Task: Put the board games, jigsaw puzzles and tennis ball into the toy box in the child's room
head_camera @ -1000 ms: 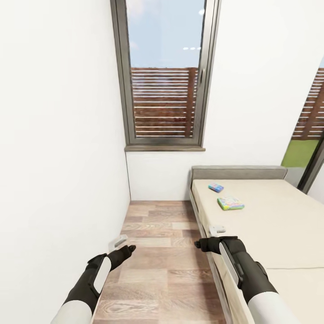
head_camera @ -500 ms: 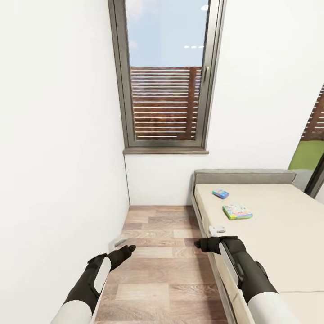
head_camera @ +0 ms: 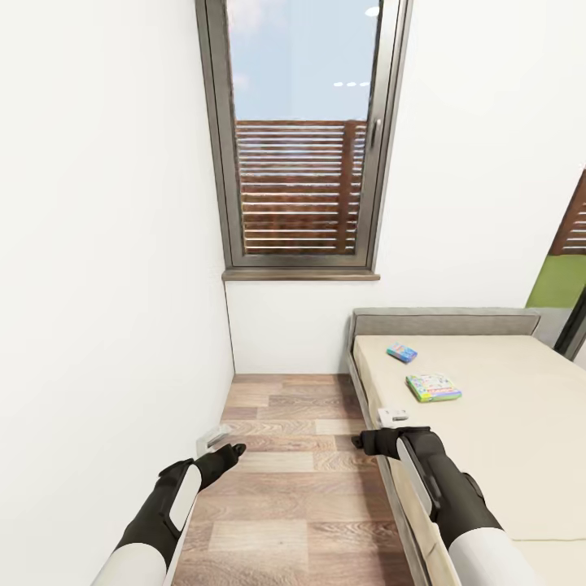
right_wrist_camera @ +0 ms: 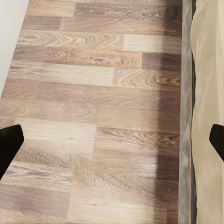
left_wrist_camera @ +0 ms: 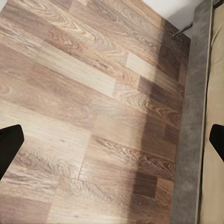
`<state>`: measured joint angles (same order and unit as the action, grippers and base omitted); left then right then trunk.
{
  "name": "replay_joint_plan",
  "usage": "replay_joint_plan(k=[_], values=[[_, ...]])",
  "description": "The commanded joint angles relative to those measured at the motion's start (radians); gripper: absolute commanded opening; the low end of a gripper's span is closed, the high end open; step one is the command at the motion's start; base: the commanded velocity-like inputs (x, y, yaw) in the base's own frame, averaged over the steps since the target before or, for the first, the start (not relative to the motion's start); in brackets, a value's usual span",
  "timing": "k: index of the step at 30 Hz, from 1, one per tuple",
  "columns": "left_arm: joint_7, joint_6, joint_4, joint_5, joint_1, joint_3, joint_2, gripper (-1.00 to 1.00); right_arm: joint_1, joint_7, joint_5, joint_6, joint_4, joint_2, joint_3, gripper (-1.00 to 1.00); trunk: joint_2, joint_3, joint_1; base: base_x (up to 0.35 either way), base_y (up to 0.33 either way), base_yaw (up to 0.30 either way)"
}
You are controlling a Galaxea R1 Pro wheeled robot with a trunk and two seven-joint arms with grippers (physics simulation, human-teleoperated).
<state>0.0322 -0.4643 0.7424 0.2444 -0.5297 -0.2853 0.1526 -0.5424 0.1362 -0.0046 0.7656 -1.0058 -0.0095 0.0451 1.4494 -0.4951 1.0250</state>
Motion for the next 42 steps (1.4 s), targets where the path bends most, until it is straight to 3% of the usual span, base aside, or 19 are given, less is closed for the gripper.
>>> replay_joint_plan(k=[1,42], values=[[0.003,-0.007,0.001,0.004,-0.001,-0.006,0.001,1.00,-0.001,0.002,0.000,0.005,-0.001,-0.001,0.002,1.00,0.001,-0.001,0.000,0.021,0.004,0.000],[0.006,-0.047,0.007,0.004,0.000,-0.001,0.002,1.00,0.001,0.002,0.006,0.012,-0.002,-0.003,-0.001,1.00,0.001,-0.001,0.000,0.002,0.000,0.000]])
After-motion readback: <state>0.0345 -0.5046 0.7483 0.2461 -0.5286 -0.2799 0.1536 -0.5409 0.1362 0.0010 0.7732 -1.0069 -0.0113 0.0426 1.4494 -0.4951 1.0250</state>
